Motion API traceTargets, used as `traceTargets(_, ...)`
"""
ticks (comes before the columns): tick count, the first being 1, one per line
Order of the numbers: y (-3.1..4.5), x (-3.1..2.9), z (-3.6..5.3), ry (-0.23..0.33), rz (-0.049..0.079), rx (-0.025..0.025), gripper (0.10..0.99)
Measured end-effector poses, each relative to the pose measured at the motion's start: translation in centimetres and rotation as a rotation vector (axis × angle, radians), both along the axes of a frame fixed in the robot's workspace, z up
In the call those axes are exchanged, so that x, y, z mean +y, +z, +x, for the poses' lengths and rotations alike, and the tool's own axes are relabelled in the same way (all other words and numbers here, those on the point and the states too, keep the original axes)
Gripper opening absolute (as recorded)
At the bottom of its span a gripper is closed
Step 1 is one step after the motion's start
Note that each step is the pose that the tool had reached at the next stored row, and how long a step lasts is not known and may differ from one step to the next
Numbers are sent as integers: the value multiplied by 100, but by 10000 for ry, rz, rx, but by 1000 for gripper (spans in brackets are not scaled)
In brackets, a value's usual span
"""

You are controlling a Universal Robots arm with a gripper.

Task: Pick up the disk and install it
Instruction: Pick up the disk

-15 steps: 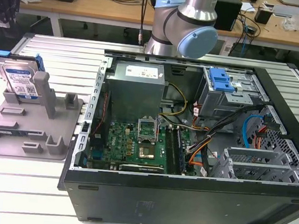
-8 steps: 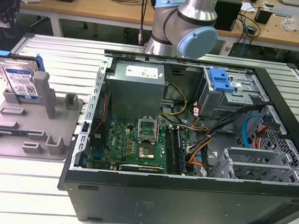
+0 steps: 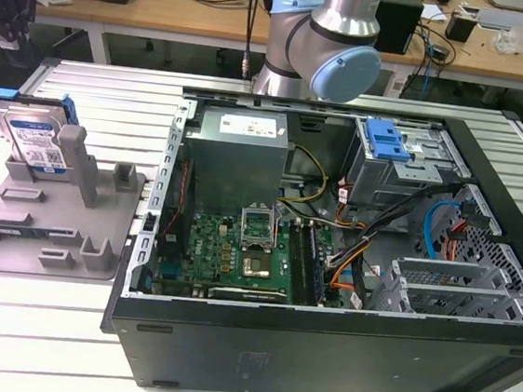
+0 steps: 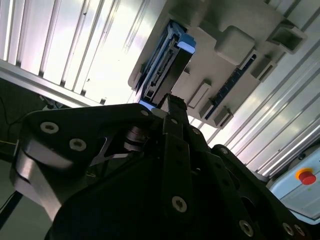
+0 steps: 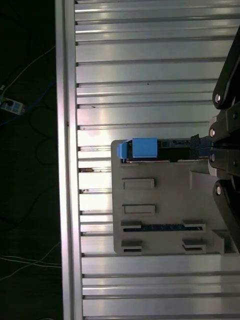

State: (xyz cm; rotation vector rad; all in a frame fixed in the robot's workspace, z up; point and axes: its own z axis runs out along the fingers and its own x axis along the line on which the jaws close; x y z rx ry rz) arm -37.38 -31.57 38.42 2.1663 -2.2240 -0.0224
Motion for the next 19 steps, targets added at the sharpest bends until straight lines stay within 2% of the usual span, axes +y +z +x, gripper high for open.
traceTargets(4,0,0,0,-1,0,-1,114)
traceTargets(5,0,0,0,-1,0,-1,169)
traceTargets(6,0,0,0,-1,0,-1,169)
traceTargets(8,0,0,0,0,0,-1,294)
traceTargets(9,0,0,0,-1,0,-1,420)
traceTargets(13,-2,7,-1,-3,0,-5,420)
traceTargets(15,0,38,-11,0,-8,-2,420)
traceTargets(17,0,52,-55,-1,-12,-13,420)
traceTargets(19,0,51,-118,-1,-13,-46,420)
